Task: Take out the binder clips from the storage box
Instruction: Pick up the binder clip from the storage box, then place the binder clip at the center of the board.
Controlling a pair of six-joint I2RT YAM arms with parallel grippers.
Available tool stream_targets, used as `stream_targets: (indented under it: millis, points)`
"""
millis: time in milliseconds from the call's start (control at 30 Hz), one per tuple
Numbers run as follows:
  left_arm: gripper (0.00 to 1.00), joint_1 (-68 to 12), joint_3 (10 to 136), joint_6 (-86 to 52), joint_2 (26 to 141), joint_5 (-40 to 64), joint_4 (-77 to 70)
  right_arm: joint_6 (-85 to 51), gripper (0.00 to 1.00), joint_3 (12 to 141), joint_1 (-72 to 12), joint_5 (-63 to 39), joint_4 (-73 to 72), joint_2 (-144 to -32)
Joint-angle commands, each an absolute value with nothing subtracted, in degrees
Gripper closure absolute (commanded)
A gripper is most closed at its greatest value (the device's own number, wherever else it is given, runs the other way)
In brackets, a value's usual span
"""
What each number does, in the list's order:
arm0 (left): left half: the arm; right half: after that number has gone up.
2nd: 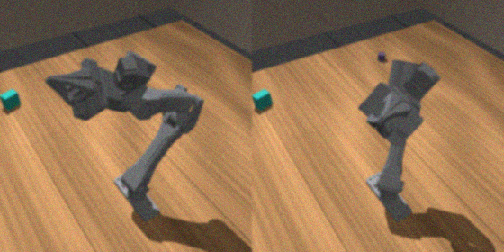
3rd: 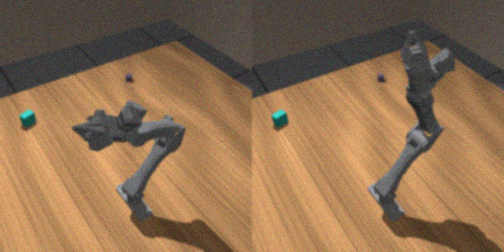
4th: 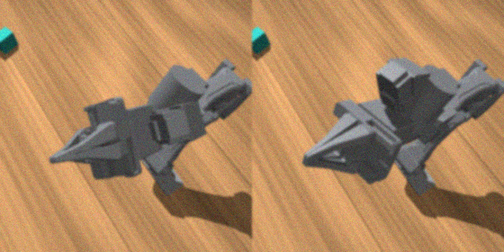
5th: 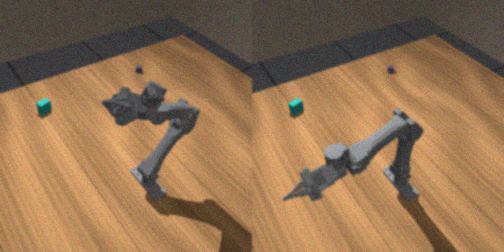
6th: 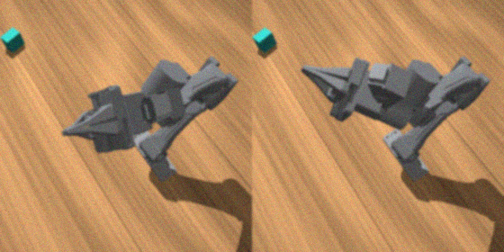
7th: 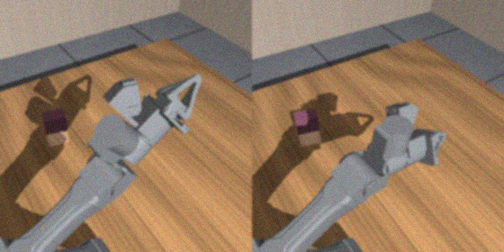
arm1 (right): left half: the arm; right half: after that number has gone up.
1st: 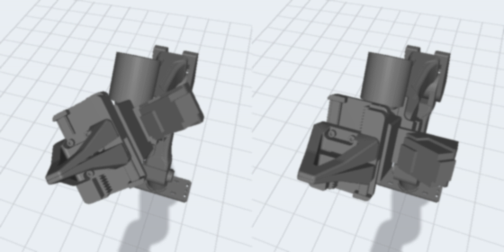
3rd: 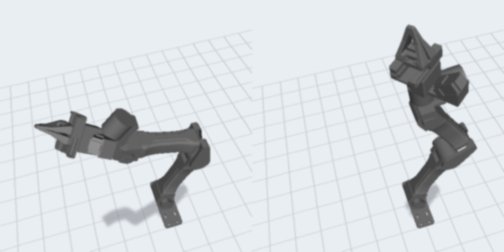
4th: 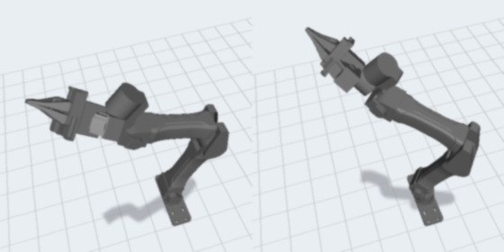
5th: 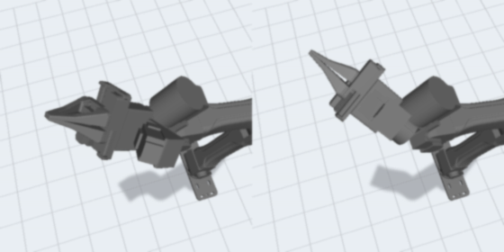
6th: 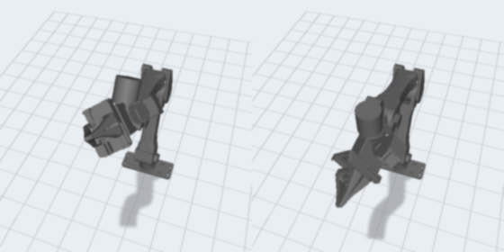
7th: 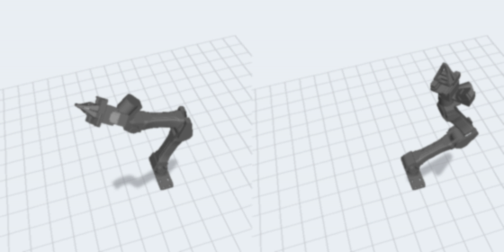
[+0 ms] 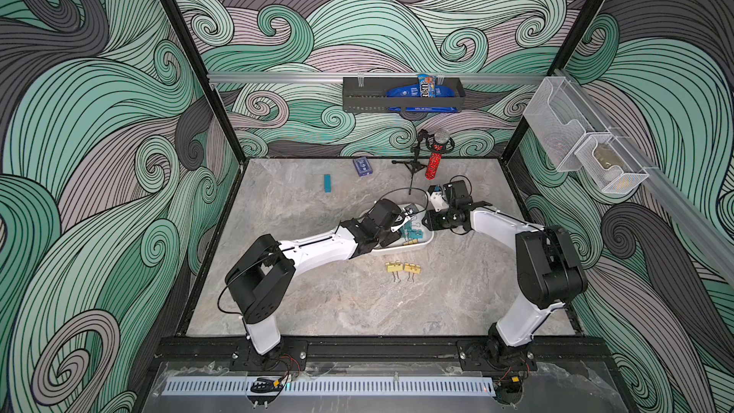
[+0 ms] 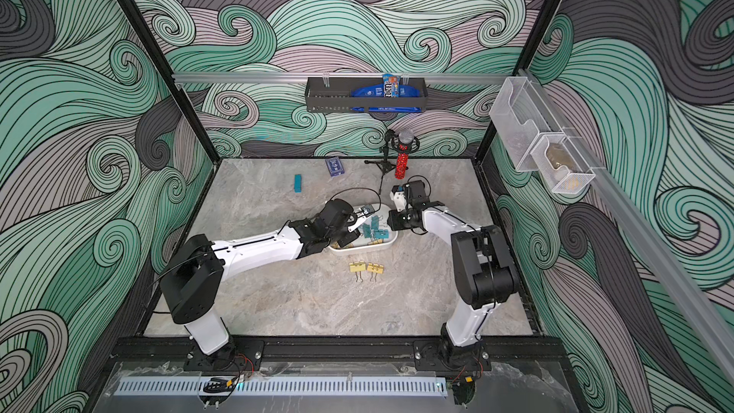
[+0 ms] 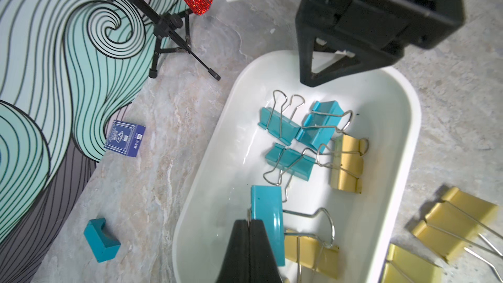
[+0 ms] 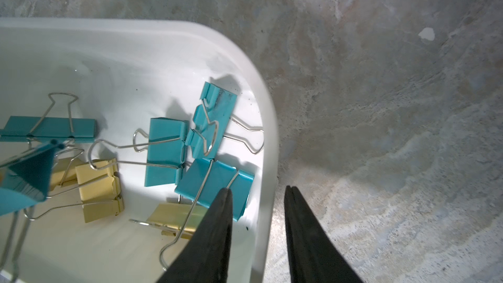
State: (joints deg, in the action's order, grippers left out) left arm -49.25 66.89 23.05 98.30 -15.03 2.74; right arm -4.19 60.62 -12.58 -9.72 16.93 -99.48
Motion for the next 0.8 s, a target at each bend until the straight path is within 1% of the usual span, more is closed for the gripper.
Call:
stream_targets:
  millis: [0, 133, 300, 400, 567, 767]
  points:
    - [1.00, -49.1, 65.7, 25.1, 94.5, -15.6, 0.9, -3.8, 0.65, 60.1, -12.8, -10.3, 17.4, -99.9]
    - [1.00, -49.1, 61.4, 29.1, 89.6, -13.8, 0.8, -3.7, 0.65, 60.1, -12.8, -10.2, 17.4, -99.9]
    - [1.00, -49.1, 50.0, 35.8, 76.1, -8.3, -4.1, -3.6, 0.65, 60.2, -12.8, -10.4, 17.3, -100.2]
    - [1.00, -49.1, 44.5, 38.9, 69.3, -7.3, -6.4, -3.6, 0.65, 60.3, -12.9, -10.4, 17.4, -100.3]
    - [1.00, -49.6, 41.5, 42.3, 65.2, -5.9, -0.6, -3.6, 0.65, 60.2, -12.8, -10.6, 17.4, -100.3]
    - [1.00, -52.3, 37.0, 45.4, 64.1, -4.9, -0.6, -3.5, 0.65, 60.2, -12.8, -10.7, 17.4, -100.3]
